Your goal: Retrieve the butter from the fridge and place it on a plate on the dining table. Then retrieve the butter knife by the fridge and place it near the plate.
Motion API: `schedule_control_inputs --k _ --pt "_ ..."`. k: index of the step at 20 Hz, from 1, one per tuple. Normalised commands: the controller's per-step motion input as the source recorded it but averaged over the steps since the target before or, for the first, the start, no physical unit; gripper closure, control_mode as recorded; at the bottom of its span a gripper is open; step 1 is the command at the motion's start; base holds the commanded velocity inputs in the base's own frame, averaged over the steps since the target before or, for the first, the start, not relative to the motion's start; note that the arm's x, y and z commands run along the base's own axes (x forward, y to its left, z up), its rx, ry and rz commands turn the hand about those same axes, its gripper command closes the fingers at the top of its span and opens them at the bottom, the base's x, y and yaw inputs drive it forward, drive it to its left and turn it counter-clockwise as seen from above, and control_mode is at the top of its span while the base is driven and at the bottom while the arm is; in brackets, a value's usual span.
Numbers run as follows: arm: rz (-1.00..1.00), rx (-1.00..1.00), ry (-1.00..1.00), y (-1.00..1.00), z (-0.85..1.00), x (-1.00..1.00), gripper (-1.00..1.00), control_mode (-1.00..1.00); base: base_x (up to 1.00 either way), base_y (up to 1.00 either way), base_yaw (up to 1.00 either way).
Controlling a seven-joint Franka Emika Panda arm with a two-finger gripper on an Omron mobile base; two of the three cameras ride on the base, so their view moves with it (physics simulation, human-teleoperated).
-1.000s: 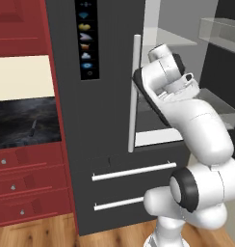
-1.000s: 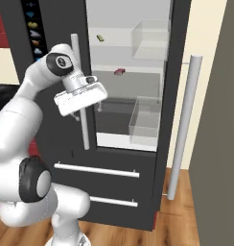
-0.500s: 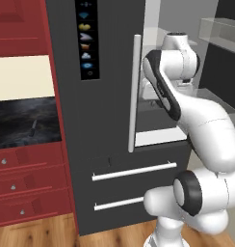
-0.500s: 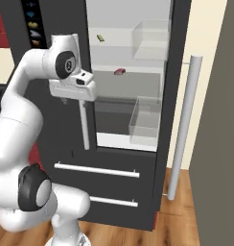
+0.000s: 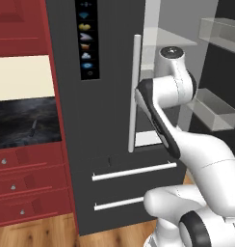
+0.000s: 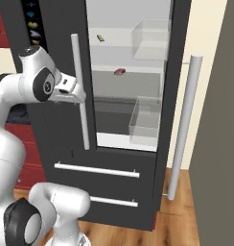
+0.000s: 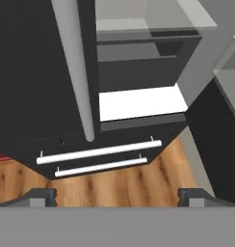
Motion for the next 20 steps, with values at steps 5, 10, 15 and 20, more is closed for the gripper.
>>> schedule_control_inputs --k 5,10,15,20 --pt "0.0 0.05 -0.03 0.0 0.0 0.0 -1.0 -1.0 0.0 0.0 0.0" --pt "0.0 0.03 -0.2 0.11 0.03 0.35 -1.0 -1.0 0.0 0.0 0.0" --pt "0.0 -0.07 0.03 0.05 0.22 0.54 -1.0 -1.0 0.0 0.0 0.0" --pt "0.04 0.0 0.18 0.11 0.09 0.75 -1.0 -1.0 0.0 0.0 0.0"
